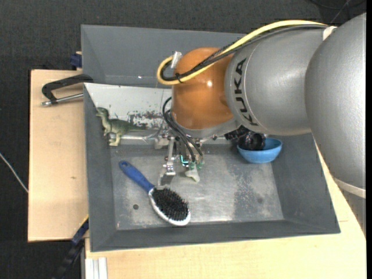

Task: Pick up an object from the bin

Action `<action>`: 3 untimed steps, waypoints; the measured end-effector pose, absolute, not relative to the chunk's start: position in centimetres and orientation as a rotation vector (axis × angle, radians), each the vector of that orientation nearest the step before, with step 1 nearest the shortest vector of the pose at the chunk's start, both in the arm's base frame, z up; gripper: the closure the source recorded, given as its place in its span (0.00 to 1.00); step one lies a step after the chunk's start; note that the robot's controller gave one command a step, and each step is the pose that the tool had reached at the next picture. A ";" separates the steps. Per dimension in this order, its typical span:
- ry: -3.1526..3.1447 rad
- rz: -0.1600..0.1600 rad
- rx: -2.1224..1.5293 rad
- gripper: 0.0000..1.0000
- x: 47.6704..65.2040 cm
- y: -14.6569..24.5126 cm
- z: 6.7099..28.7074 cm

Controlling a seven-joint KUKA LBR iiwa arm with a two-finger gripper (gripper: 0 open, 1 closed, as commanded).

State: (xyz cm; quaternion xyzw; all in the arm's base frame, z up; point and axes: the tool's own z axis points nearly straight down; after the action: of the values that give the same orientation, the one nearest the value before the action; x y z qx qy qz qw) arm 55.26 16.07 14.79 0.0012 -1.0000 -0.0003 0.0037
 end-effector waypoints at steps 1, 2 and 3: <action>-3.137 -0.006 -0.247 0.00 53.4 19.1 8.2; -3.093 -0.002 -0.538 0.00 50.3 18.6 10.1; -2.977 0.000 -0.996 0.00 49.1 17.2 11.1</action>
Offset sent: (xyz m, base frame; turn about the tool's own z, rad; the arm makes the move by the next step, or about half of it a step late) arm -0.0232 0.0328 -0.0779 0.1613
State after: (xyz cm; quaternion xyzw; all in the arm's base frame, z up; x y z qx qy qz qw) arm 49.07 17.19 11.06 -0.3174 -0.9483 0.0000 0.0013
